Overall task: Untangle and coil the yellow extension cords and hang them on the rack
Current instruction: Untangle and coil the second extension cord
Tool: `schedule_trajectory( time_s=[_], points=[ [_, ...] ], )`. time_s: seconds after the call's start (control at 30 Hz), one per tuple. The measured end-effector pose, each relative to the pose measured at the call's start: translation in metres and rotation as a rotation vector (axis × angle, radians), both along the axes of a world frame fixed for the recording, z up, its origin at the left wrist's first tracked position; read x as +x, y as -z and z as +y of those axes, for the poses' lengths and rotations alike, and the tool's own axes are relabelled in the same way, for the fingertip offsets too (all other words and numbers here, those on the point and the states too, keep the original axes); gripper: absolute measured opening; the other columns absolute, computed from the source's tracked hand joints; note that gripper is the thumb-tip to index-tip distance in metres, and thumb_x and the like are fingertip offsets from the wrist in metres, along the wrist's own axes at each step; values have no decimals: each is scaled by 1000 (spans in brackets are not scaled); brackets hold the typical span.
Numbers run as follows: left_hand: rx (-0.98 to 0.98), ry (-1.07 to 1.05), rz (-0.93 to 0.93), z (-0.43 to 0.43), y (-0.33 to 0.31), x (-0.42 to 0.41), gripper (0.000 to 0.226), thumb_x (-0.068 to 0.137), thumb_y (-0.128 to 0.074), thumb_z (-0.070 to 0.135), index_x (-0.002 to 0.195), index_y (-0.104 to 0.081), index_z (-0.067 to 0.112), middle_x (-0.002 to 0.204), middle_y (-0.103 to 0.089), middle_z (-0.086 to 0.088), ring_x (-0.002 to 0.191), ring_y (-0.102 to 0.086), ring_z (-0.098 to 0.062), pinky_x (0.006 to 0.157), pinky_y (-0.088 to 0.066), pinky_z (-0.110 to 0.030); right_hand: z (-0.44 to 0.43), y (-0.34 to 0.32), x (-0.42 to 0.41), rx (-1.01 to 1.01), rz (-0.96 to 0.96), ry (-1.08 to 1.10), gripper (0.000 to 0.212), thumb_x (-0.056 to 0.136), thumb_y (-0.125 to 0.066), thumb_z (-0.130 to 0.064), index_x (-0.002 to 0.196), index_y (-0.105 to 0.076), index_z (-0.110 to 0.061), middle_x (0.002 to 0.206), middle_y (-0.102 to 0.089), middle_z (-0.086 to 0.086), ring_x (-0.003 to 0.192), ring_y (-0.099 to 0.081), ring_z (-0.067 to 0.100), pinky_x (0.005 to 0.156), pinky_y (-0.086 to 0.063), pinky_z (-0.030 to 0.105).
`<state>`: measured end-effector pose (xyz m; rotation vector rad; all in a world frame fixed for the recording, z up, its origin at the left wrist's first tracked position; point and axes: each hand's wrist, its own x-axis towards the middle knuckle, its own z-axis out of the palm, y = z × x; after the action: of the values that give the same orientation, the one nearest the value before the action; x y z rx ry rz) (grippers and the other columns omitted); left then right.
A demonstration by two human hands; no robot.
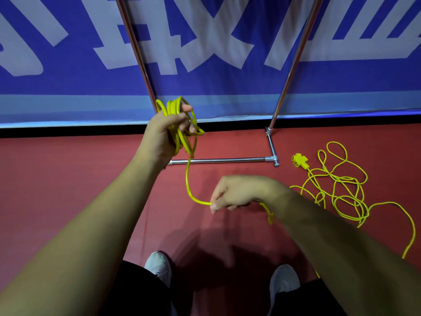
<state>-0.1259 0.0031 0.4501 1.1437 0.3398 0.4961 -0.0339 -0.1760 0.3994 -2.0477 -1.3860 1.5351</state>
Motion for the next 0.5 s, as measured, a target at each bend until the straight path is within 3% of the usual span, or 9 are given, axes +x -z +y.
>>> schedule_trajectory(
  time_s=[0.1, 0.2, 0.27, 0.37, 0.5],
  points=[
    [229, 64, 192, 0, 11, 2, 14, 88, -57, 10, 100, -56, 4, 57, -50, -2, 62, -61, -25, 66, -45, -31, 0, -24, 1, 102, 105, 16, 17, 94, -63, -24, 96, -76, -14, 54, -42, 0, 43, -34, 10, 49, -23, 26],
    [370, 233, 365, -8, 14, -1, 9, 97, -57, 7, 98, -53, -1, 60, -56, -10, 57, -59, -26, 46, -44, -22, -4, -42, 8, 217, 173, 52, 18, 96, -61, -22, 97, -76, -13, 51, -39, -1, 46, -29, 14, 48, -22, 27],
    [447, 368, 443, -12, 14, -2, 16, 99, -54, 8, 98, -55, -8, 65, -66, -12, 50, -60, -20, 42, -42, -21, -6, -49, 14, 315, 135, 96, 18, 95, -62, -25, 93, -77, -15, 51, -42, -3, 51, -32, 19, 48, -25, 28],
    [379, 537, 469, -15, 14, -1, 28, 96, -56, 8, 94, -56, -20, 67, -69, -15, 50, -63, -20, 44, -48, -24, -10, -54, 25, 466, 24, 246, 22, 93, -65, -28, 83, -76, -12, 52, -46, -3, 48, -37, 11, 45, -28, 22],
    [240, 598, 452, -23, 10, 1, 38, 92, -55, 25, 78, -57, -10, 51, -59, -20, 38, -58, -26, 43, -48, -23, -14, -54, 38, 570, -18, 384, 24, 92, -67, -27, 80, -73, -8, 56, -49, -1, 50, -37, 6, 46, -29, 19]
  ],
)
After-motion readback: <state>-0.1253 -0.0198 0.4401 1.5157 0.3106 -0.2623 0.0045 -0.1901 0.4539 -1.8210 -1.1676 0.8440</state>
